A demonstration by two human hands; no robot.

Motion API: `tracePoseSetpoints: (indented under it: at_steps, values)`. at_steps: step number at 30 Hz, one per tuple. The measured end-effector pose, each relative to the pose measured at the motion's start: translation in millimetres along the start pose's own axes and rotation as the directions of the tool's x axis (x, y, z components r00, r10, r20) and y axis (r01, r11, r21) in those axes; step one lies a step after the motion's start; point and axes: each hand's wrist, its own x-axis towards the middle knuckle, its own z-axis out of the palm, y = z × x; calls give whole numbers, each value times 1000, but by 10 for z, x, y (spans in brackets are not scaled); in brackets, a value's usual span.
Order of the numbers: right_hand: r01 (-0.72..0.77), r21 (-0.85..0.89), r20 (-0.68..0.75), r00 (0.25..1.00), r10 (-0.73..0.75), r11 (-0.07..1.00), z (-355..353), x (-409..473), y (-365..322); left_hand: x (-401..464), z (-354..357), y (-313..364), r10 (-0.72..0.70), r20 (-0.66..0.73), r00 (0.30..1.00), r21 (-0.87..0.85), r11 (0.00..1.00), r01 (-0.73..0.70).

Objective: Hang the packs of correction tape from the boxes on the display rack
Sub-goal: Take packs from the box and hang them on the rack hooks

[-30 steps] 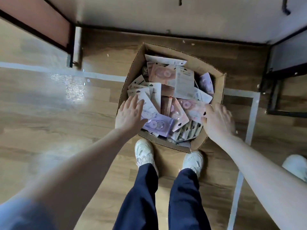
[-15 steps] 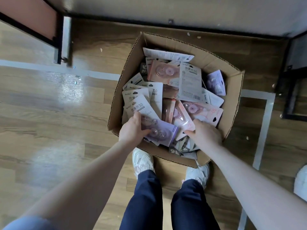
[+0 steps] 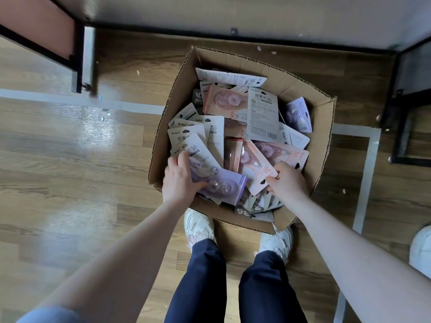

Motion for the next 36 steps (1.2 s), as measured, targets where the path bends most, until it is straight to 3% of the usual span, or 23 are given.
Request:
tracePoseSetpoints:
  at_steps: [7,11,16,23,31,36]
  values:
    - [-15,151,-27,999,19,988,51,-24,51,80,-27,-50,-71,118,991,-82,993,81]
    - [8,197,-85,996,9,980,24,-78,40,119,-95,-60,0,237,972,-45,999,11]
    - [4,223,-154,988,31,975,-202,-146,-43,57,-251,-49,40,251,967,-190,982,9]
    - [29,181,-230,973,14,983,-704,-459,-372,-122,-775,93,76,197,977,-186,982,-39]
    - [37,-125,-335,939,-78,991,-1403,-988,-846,-435,-1736,594,195,-29,980,-100,975,-197]
    - [87,-378,-333,916,-223,922,-1871,-1507,-1177,-704,-2349,875,295,-63,953,2,955,-296]
